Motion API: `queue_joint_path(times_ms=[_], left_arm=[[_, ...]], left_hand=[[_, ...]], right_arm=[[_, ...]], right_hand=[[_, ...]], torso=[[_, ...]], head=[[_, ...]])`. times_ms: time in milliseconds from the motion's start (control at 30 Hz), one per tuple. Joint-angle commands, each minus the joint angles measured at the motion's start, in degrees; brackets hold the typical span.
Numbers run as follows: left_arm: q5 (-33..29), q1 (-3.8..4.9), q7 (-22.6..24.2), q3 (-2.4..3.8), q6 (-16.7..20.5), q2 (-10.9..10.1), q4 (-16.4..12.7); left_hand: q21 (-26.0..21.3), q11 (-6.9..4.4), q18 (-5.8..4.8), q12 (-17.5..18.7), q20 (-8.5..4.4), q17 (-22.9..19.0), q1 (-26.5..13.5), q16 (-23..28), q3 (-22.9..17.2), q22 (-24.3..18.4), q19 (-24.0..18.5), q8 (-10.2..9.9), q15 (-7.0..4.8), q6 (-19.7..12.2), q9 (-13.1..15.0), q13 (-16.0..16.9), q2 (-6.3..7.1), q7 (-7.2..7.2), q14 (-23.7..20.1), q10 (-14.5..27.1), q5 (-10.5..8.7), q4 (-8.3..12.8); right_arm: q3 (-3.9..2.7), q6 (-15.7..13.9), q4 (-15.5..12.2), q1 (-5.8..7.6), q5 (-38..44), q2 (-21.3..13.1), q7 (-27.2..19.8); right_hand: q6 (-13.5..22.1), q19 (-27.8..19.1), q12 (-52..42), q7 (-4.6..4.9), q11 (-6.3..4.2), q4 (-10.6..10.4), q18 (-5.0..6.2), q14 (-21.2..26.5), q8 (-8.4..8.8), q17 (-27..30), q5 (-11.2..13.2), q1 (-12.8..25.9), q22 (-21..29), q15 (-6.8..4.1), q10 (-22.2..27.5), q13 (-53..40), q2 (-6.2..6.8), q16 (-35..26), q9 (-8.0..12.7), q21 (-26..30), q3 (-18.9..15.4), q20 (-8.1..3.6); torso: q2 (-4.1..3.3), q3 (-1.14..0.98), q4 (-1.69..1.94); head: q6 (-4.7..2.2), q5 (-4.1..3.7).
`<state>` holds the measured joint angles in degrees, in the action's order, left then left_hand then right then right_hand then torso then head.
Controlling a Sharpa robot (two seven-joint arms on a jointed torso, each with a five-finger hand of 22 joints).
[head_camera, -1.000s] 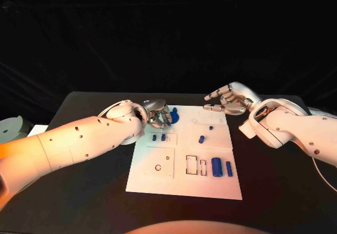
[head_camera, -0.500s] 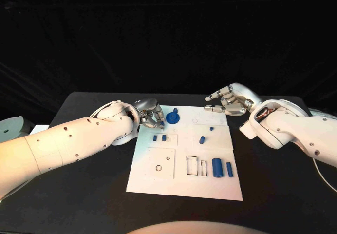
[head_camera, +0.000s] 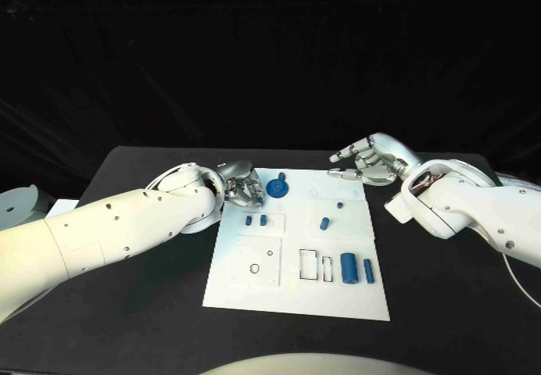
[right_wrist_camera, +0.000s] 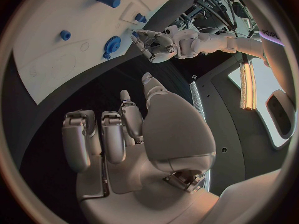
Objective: Assemble the parts on the task board
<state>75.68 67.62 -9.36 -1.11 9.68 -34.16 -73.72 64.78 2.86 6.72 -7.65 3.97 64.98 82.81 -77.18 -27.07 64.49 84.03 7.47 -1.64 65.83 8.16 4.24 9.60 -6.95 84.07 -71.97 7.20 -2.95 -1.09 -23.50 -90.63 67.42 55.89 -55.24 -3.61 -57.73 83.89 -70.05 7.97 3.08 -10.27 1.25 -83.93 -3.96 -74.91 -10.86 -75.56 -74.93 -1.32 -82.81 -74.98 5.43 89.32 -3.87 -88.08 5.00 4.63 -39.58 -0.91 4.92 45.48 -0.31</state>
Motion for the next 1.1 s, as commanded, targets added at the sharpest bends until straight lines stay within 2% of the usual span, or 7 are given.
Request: queue_joint_path(times_ms=[33, 333, 533, 800, 1100], left_arm=[[0.3, -0.18, -0.5, -0.02, -1.7, 0.2, 0.1], [1.3, -0.34, -0.6, -0.06, -1.9, 0.4, 0.1], [2.4, -0.36, -0.8, -0.08, -1.9, 0.6, 0.3], [4.0, -0.46, -1.2, -0.15, -2.0, 1.2, 0.9], [4.5, -0.65, -1.5, -0.29, -3.1, 1.8, 1.5]], left_hand=[[-0.2, 0.04, -0.96, 0.2, -0.3, -0.1, -0.6, -0.3, -0.2, 0.0, 0.1, -0.2, -0.28, 0.4, 0.0, 0.1, -0.07, 0.05, 1.8, -0.5, -0.23, 0.0], [-0.1, -0.01, -0.97, 0.3, -0.31, -0.2, -0.7, -0.3, -0.2, 0.1, 0.2, -0.2, -0.31, 0.5, 0.0, 0.1, -0.04, 0.1, 1.8, -0.6, -0.25, 0.1], [-0.1, -0.02, -0.97, 0.3, -0.31, -0.2, -0.8, -0.3, -0.2, 0.1, 0.2, -0.3, -0.32, 0.5, 0.0, 0.1, -0.02, 0.12, 1.8, -0.6, -0.26, 0.2], [-0.1, -0.06, -0.96, 0.3, -0.32, -0.1, -0.8, -0.3, -0.3, 0.1, 0.1, -0.3, -0.34, 0.5, 0.0, 0.1, -0.02, 0.15, 1.8, -0.7, -0.26, 0.2], [-0.1, -0.07, -0.96, 0.3, -0.33, -0.2, -0.8, -0.3, -0.3, 0.1, 0.2, -0.3, -0.35, 0.6, 0.0, 0.2, 0.0, 0.16, 1.8, -0.8, -0.27, 0.3]], right_arm=[[0.0, 0.9, -0.1, -0.05, 0.1, 0.0, -0.2], [0.0, 0.9, 0.0, -0.05, 0.1, 0.0, -0.2], [0.0, 1.0, 0.0, -0.05, 0.1, 0.1, -0.2], [0.0, 1.0, 0.0, -0.05, 0.1, 0.1, -0.2], [0.0, 1.0, 0.0, -0.05, 0.1, 0.1, -0.2]], right_hand=[[-0.4, 3.9, -0.2, -0.15, -0.26, 0.1, -0.26, -5.6, -0.03, -13.0, -0.3, -0.1, -10.9, 0.04, 0.1, -3.9, -0.43, -0.4, -0.1, 0.2, -0.2, 0.18], [-0.4, 3.9, -0.2, -0.15, -0.26, 0.1, -0.26, -5.6, -0.03, -13.0, -0.3, -0.1, -10.9, 0.04, 0.1, -3.9, -0.43, -0.4, -0.1, 0.2, -0.2, 0.18], [-0.4, 3.9, -0.2, -0.15, -0.26, 0.1, -0.26, -5.6, -0.03, -13.0, -0.3, -0.1, -10.9, 0.04, 0.1, -3.9, -0.43, -0.4, -0.1, 0.2, -0.2, 0.18], [-0.4, 3.9, -0.2, -0.15, -0.26, 0.1, -0.26, -5.6, -0.03, -13.0, -0.3, -0.1, -10.9, 0.04, 0.1, -3.9, -0.43, -0.4, -0.1, 0.2, -0.2, 0.18], [-0.4, 3.9, -0.2, -0.15, -0.26, 0.1, -0.26, -5.6, -0.03, -13.0, -0.3, -0.1, -10.9, 0.04, 0.1, -3.9, -0.43, -0.4, -0.1, 0.2, -0.2, 0.18]], torso=[[0.0, 0.01, 0.01], [0.01, 0.01, 0.0], [0.03, -0.01, 0.03], [0.0, 0.01, -0.05], [0.01, 0.0, -0.02]], head=[[0.12, 0.02], [0.23, 0.26], [-0.12, 0.3], [-0.17, 0.31], [0.17, 0.22]])
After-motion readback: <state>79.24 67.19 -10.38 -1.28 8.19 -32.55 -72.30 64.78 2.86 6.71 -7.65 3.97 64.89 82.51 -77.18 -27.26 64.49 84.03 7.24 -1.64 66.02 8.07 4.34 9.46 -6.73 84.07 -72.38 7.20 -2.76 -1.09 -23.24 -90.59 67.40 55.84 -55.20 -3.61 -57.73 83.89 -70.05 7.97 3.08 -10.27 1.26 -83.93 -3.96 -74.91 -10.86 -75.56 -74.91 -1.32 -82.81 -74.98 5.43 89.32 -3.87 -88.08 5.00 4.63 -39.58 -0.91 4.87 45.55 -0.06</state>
